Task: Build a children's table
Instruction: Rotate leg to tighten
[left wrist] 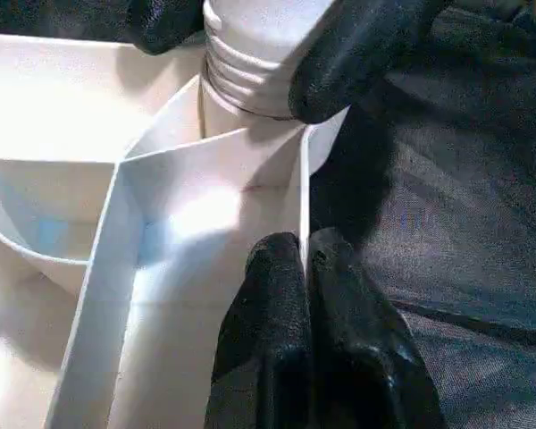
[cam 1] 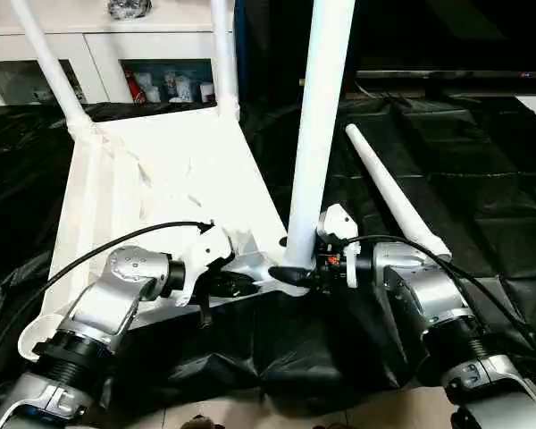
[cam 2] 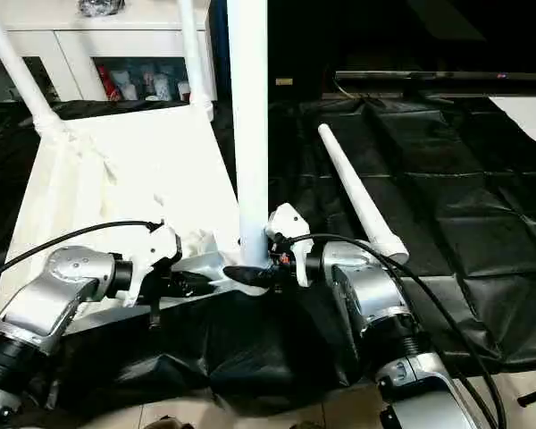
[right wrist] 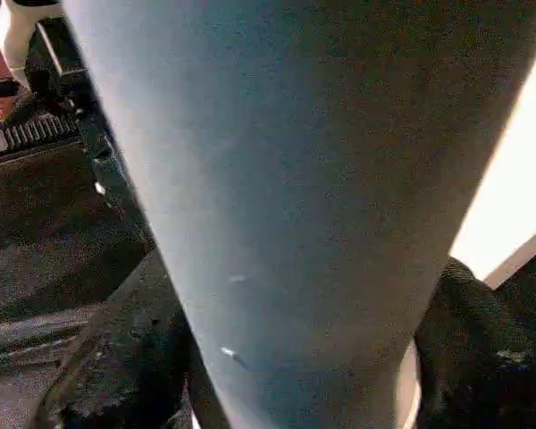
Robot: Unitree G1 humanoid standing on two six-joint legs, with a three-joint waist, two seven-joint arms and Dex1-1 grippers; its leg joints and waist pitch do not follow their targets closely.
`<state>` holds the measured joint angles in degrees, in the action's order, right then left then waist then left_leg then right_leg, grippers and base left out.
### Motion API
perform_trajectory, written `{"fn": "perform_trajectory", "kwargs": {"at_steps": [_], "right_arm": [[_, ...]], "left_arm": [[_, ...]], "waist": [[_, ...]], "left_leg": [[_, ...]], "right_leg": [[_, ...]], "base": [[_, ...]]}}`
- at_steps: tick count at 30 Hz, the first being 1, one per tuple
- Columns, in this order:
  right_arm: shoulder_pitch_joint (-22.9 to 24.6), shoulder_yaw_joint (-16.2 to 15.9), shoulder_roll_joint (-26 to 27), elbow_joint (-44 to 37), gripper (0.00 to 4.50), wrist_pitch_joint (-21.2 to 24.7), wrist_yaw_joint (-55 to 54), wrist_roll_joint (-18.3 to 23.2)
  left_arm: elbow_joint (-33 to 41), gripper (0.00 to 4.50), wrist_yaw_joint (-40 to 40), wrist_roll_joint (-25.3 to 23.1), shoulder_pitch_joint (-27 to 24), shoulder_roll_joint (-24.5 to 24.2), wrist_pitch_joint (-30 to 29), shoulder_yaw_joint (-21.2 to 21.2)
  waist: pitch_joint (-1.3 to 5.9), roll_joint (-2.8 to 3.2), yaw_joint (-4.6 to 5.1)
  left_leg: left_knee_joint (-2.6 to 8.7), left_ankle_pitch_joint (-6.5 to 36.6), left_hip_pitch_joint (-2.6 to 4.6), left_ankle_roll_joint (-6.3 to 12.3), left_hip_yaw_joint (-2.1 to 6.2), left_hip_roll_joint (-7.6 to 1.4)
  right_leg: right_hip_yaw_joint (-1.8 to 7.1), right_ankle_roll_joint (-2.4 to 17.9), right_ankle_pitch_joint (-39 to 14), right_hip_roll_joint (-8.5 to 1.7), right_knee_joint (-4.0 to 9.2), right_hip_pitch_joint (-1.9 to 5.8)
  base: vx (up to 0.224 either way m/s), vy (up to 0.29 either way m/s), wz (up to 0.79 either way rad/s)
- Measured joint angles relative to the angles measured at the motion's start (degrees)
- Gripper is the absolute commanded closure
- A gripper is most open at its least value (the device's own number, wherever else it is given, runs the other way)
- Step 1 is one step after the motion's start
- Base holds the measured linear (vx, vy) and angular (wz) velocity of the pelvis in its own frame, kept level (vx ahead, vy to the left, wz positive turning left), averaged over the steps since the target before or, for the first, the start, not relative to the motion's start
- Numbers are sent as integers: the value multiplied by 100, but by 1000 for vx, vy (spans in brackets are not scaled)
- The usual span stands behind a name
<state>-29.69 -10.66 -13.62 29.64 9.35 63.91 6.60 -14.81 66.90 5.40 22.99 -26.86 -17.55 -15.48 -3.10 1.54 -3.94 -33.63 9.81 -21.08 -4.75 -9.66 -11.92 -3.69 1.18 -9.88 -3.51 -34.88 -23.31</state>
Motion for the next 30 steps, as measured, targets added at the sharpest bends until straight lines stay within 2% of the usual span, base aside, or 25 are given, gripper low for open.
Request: {"fn": "perform_trajectory", "kwargs": {"at_steps": [2, 7, 15, 19, 22, 23, 25, 26, 30], "right_arm": [[48, -2, -2, -52, 180, 6, -16, 3], [128, 13, 84, -128, 183, 34, -212, -9], [-130, 579, 775, 497, 184, 21, -2357, -244], [-473, 926, 1102, 1023, 184, -11, -3454, -278], [-640, 1025, 1179, 1264, 184, -124, -3798, -319], [-640, 1028, 1183, 1283, 128, -147, -3798, -319], [-639, 1062, 1221, 1288, 128, -188, -3794, -302], [-636, 1083, 1247, 1288, 105, -197, -3790, -288], [-572, 1082, 1246, 1225, 73, -205, -3509, -257]], "left_arm": [[0, 450, 0, 2, 0, 11, -10, -1], [-18, 450, -133, -8, 7, 133, -69, 0], [-708, 450, -1335, -307, 514, 852, -270, 64], [-1177, 450, -2011, -437, 878, 1319, -398, 113], [-1350, 450, -2221, -494, 1025, 1482, -404, 132], [-1350, 450, -2221, -493, 1026, 1484, -403, 133], [-1346, 450, -2211, -493, 1028, 1477, -401, 140], [-1346, 450, -2200, -494, 1027, 1469, -399, 145], [-1293, 450, -2082, -493, 969, 1379, -344, 147]], "waist": [[0, 0, -14], [0, 0, -36], [2, 2, 86], [5, 8, 93], [6, 11, 89], [7, 13, 86], [10, 17, 83], [10, 17, 86], [10, 17, 107]], "left_leg": [[0, 0, -1, 0, 0, 0], [0, 0, 2, 0, 0, 0], [-11, -2, 21, -3, 5, 1], [-11, -2, 21, -3, 5, 2], [-8, -2, 11, -3, 5, 1], [-6, -2, 10, -3, 5, 1], [-1, -1, 9, -2, 3, 2], [0, -1, 9, -2, 2, 2], [2, -1, 11, -2, 2, 0]], "right_leg": [[0, 0, 0, 0, 0, 0], [0, 1, 1, 0, -1, 1], [4, -12, 1, 0, -7, 11], [3, -13, 2, 1, -7, 12], [3, -15, 0, 1, -4, 6], [3, -12, 1, 1, -4, 6], [3, 0, 4, 1, -3, 6], [3, 0, 4, 1, -3, 6], [2, 1, 4, 2, -3, 5]], "base": [[0, 0, 0], [0, 0, 0], [0, 0, 0], [0, 0, 0], [0, 0, 0], [0, 0, 0], [0, 0, 0], [0, 0, 0], [0, 0, 0]]}}
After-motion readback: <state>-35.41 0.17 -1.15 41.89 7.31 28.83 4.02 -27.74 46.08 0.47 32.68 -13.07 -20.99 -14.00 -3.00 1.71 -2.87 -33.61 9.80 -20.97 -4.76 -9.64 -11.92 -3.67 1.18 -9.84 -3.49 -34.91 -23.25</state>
